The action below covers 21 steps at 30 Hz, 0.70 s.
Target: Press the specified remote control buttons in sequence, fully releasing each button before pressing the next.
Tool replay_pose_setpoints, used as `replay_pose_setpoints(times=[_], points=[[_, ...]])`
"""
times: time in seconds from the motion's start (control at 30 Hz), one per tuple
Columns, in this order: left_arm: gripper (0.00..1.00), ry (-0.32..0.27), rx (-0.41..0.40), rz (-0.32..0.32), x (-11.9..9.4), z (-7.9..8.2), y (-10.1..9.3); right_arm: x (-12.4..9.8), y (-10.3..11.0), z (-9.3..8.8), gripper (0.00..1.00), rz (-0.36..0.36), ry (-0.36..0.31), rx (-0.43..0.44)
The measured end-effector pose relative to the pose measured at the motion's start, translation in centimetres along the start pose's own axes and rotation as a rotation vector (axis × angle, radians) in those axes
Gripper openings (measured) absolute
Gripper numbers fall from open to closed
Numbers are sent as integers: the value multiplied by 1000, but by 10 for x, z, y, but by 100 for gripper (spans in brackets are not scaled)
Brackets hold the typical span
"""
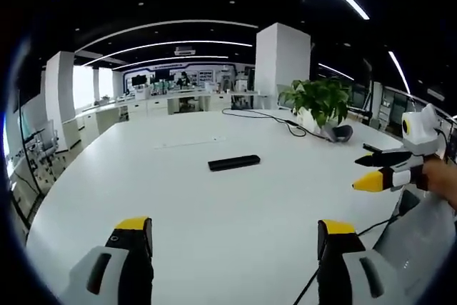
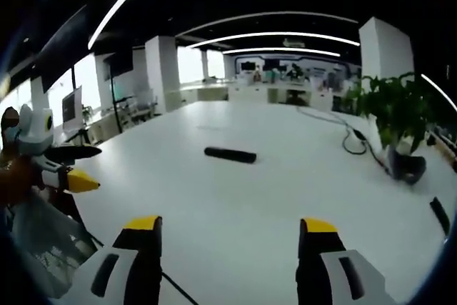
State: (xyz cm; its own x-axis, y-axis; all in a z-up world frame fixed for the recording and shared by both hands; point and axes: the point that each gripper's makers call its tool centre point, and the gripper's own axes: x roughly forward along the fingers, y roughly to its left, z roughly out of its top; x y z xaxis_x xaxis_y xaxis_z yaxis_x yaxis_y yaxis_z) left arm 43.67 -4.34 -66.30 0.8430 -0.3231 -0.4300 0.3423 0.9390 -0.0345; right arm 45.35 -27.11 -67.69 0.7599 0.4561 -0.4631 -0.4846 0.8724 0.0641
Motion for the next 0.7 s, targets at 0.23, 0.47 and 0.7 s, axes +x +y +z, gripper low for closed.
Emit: replay_pose_setpoints(times=[0.23,0.47,0.7], points=[[100,-17,15,-5,8,10,3,3,-7,16,81,-10,-26,-12],[100,-22,60,-26,19,20,5,12,-9,25,82,1,-26,-42],[100,-29,97,-40,34,31,15,24,-15,36,81,13,-28,-62]])
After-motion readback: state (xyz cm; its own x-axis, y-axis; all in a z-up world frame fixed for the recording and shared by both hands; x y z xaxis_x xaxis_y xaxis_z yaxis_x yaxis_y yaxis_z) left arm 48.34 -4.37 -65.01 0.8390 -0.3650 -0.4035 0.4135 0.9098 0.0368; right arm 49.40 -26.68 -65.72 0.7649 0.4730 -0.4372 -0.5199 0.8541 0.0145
